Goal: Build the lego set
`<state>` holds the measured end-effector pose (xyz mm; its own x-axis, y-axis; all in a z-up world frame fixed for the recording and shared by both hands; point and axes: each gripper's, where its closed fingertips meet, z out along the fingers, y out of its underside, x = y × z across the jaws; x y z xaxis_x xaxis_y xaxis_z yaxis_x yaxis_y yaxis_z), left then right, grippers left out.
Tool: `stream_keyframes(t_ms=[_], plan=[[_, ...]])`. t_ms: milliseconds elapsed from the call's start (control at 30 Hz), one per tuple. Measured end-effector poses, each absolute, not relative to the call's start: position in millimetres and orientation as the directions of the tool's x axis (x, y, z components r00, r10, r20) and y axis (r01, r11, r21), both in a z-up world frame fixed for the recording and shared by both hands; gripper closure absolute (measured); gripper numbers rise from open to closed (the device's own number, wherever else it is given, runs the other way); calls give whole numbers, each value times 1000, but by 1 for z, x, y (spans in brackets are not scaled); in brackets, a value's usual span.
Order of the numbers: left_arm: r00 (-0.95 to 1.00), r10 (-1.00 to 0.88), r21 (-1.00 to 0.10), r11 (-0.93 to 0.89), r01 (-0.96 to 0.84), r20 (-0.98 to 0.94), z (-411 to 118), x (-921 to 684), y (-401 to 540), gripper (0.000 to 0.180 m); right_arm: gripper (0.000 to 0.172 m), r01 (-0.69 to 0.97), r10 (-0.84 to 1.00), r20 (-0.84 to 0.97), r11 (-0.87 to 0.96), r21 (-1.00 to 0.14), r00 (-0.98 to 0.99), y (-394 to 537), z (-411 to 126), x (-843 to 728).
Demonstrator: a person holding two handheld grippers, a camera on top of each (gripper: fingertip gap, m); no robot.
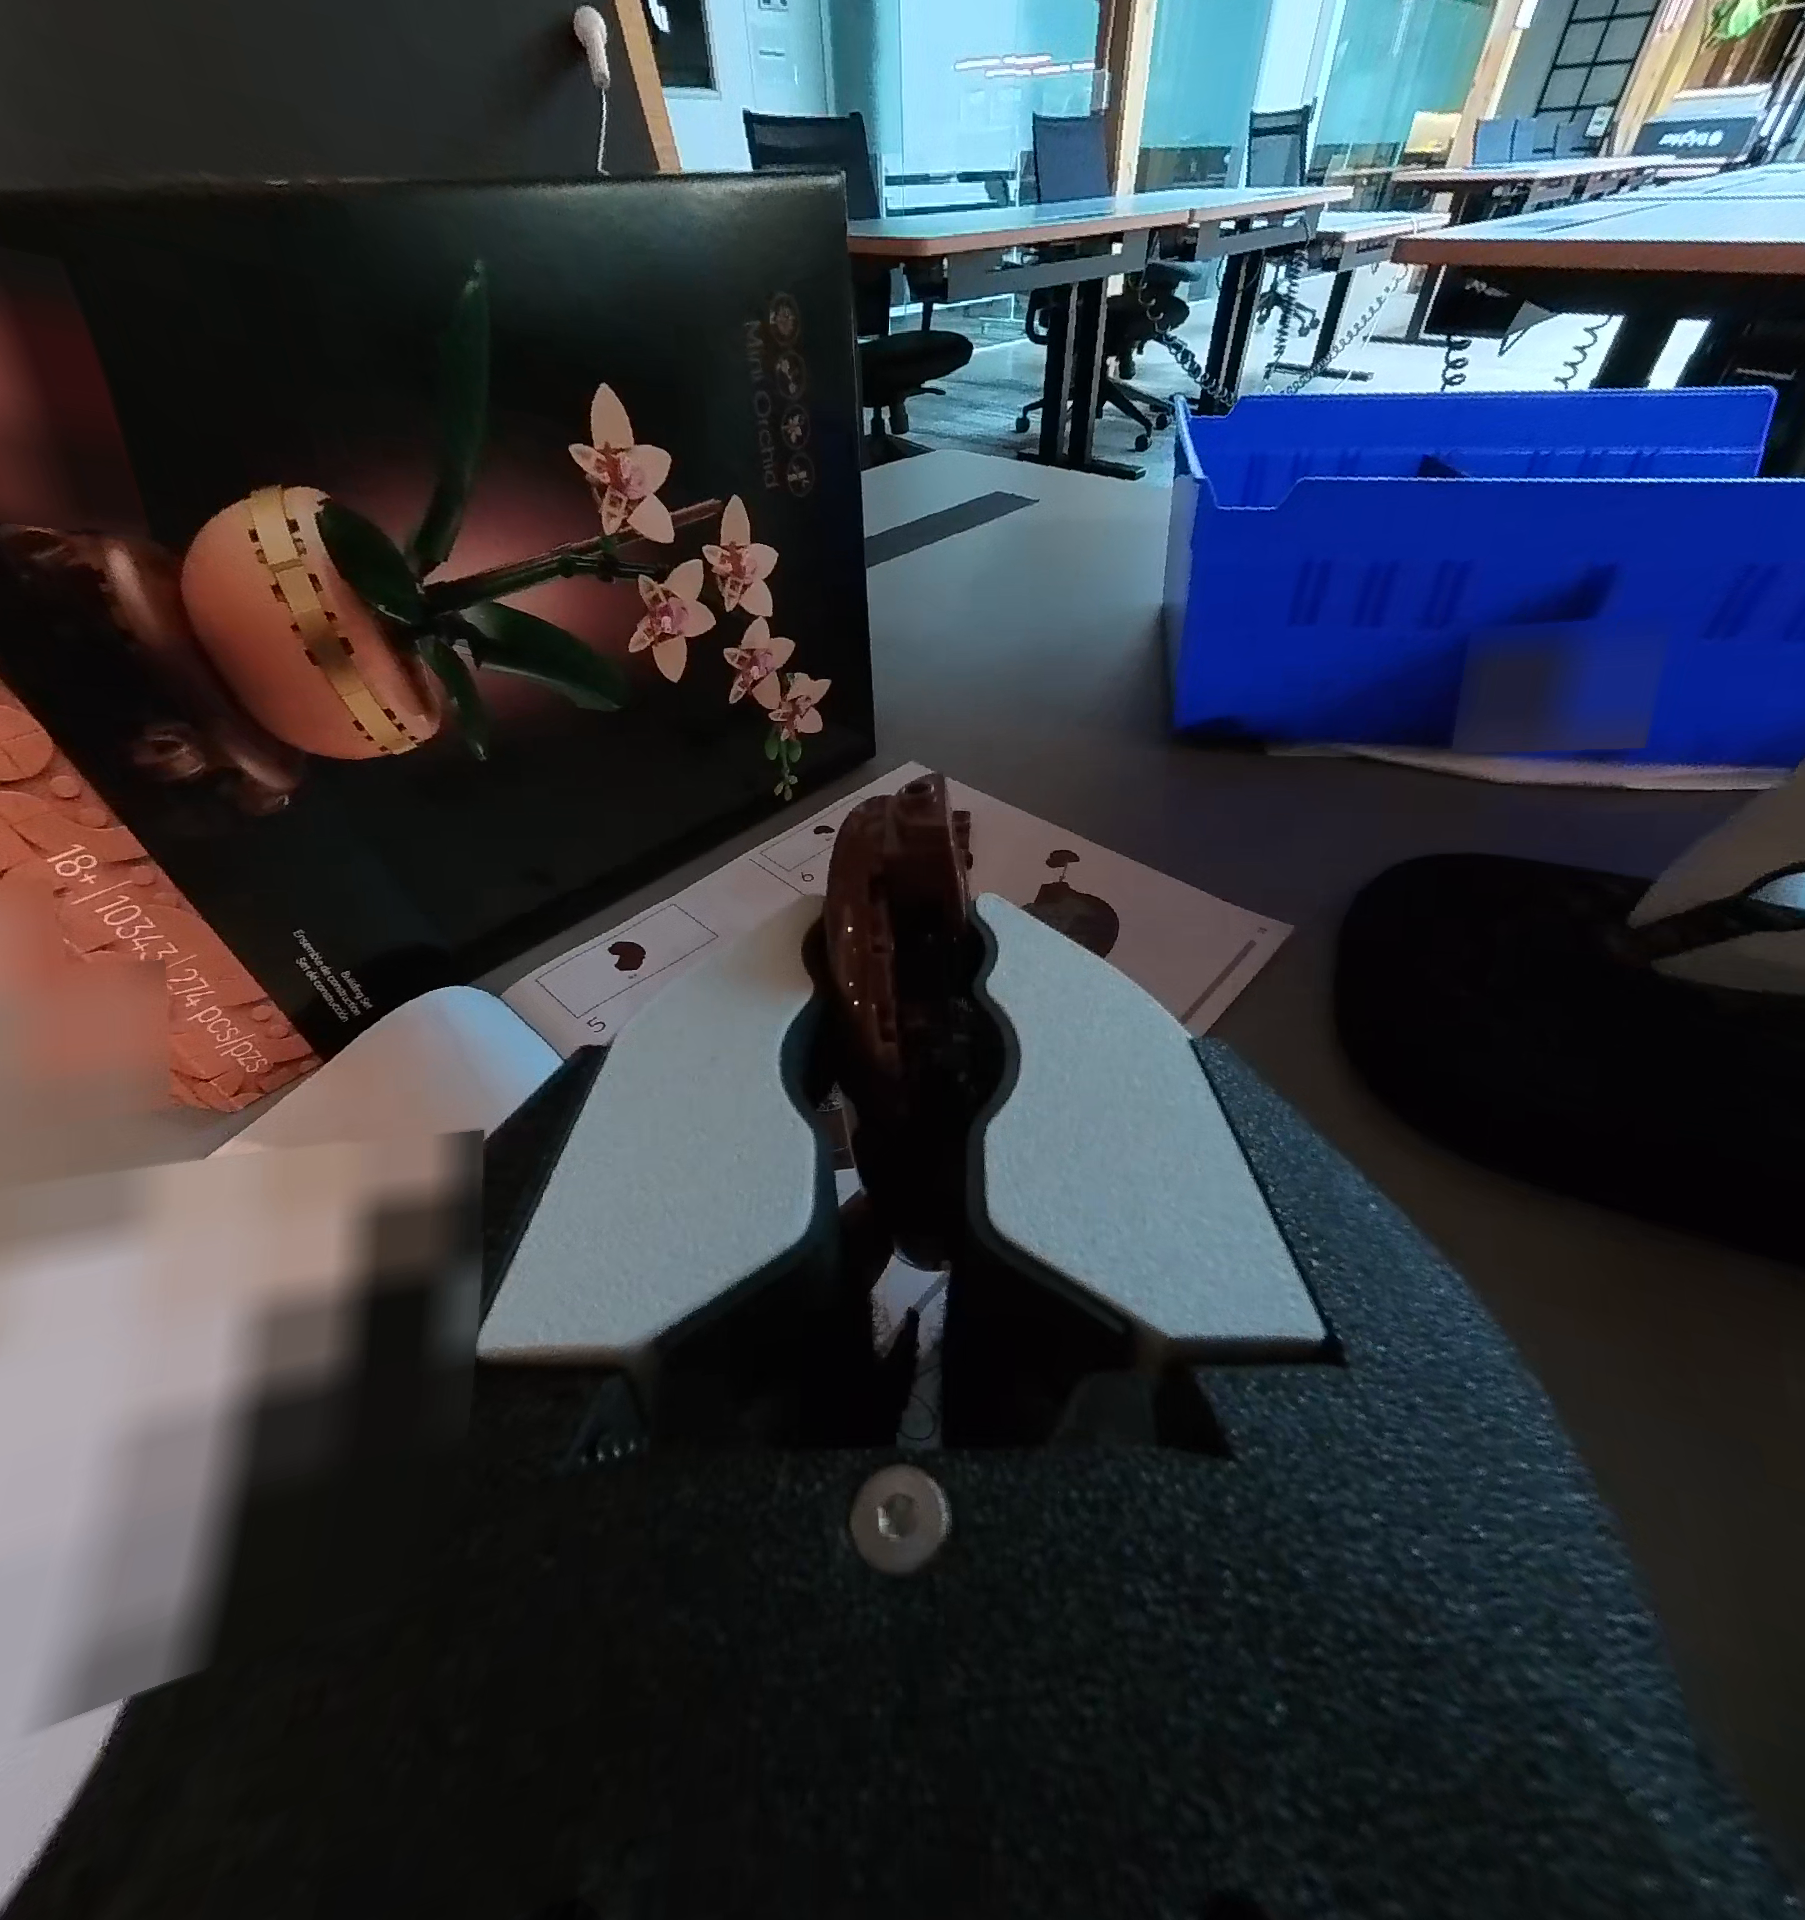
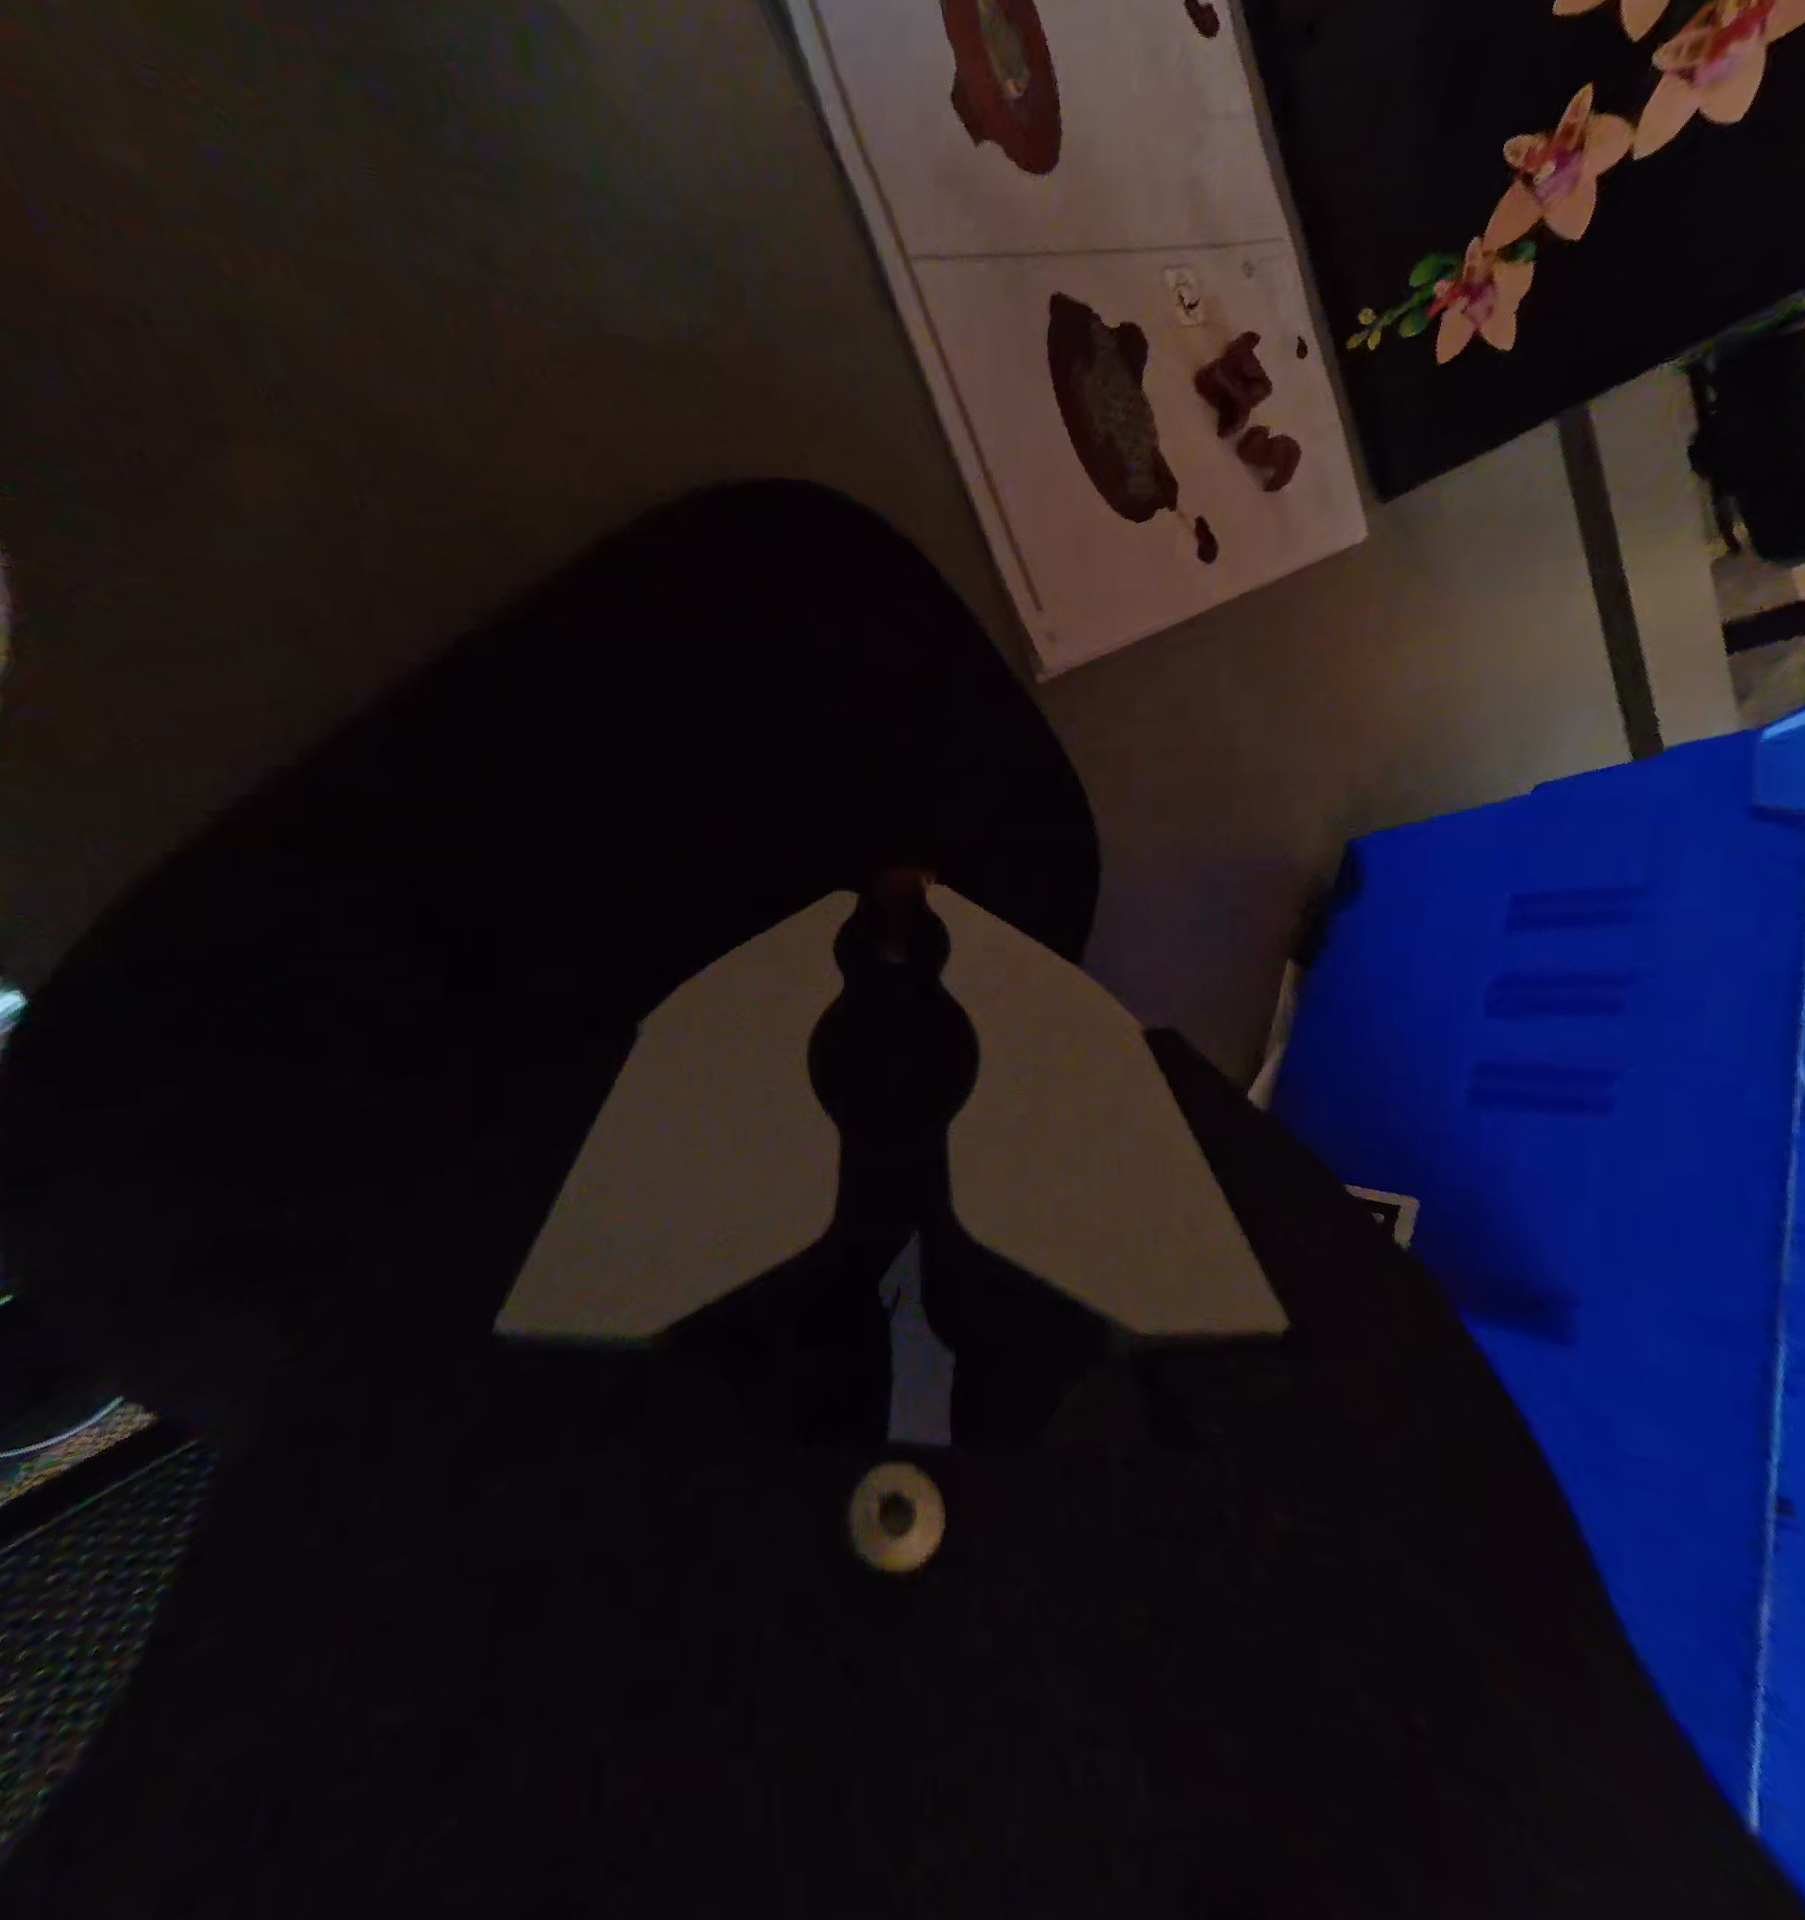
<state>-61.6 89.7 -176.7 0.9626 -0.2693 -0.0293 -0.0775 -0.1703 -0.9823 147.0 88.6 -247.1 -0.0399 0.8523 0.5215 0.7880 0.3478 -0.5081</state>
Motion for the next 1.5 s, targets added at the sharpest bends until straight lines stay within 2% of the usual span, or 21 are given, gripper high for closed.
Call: stream_keyframes(t_ms=[233,467,533,567,633,667,700,733,767,800,833,900,1033,1200,1300,1367,1433,1467,1500], plan=[[964,-266,-982,-173,-72,-24,-177,-63,90,159,163,782,870,492,323,-533,-24,93,-247,148],[965,-263,-982,-175,-67,-19,-178,-63,91,159,166,787,780,610,462,-409,-141,92,-252,147],[965,-263,-982,-175,-66,-18,-178,-64,91,159,166,789,793,600,432,-436,-103,93,-251,146],[965,-263,-982,-175,-66,-18,-178,-64,91,159,166,783,824,563,389,-486,-60,93,-249,146],[965,-263,-983,-173,-65,-18,-177,-64,91,159,167,703,929,362,208,-680,76,88,-238,141],[965,-263,-983,-172,-65,-17,-177,-64,91,159,167,619,976,173,54,-784,134,82,-228,135],[965,-263,-983,-172,-65,-17,-177,-64,91,159,167,542,986,-81,-146,-828,142,72,-222,131],[964,-264,-983,-173,-66,-18,-177,-63,91,159,167,499,935,-324,-350,-793,140,65,-219,129],[964,-265,-983,-173,-67,-20,-177,-63,91,159,167,490,856,-494,-500,-714,154,62,-222,131],[964,-265,-983,-172,-68,-21,-177,-63,91,159,167,512,791,-587,-582,-632,174,60,-230,135],[964,-266,-983,-172,-68,-20,-177,-63,91,159,167,535,767,-607,-609,-585,209,61,-240,139],[964,-264,-983,-172,-64,-17,-177,-64,91,159,167,534,764,-594,-622,-573,252,68,-243,141],[966,-260,-983,-176,-56,-8,-178,-65,91,159,163,663,879,-371,-471,-582,300,81,-252,156],[964,-264,-982,-179,-63,-14,-179,-64,92,159,164,684,910,-309,-413,-602,278,83,-252,157],[965,-263,-982,-180,-62,-13,-179,-64,92,159,149,703,947,-226,-322,-634,229,81,-249,157],[965,-262,-982,-181,-61,-12,-179,-64,92,159,134,720,970,-76,-224,-656,233,88,-244,160],[965,-262,-982,-181,-61,-12,-179,-64,92,159,130,754,956,198,-35,-655,216,100,-234,165],[965,-263,-982,-180,-62,-13,-179,-64,92,159,132,760,921,338,77,-646,194,102,-226,164],[964,-265,-982,-179,-64,-15,-179,-64,92,159,144,761,879,454,193,-619,146,97,-220,161]])
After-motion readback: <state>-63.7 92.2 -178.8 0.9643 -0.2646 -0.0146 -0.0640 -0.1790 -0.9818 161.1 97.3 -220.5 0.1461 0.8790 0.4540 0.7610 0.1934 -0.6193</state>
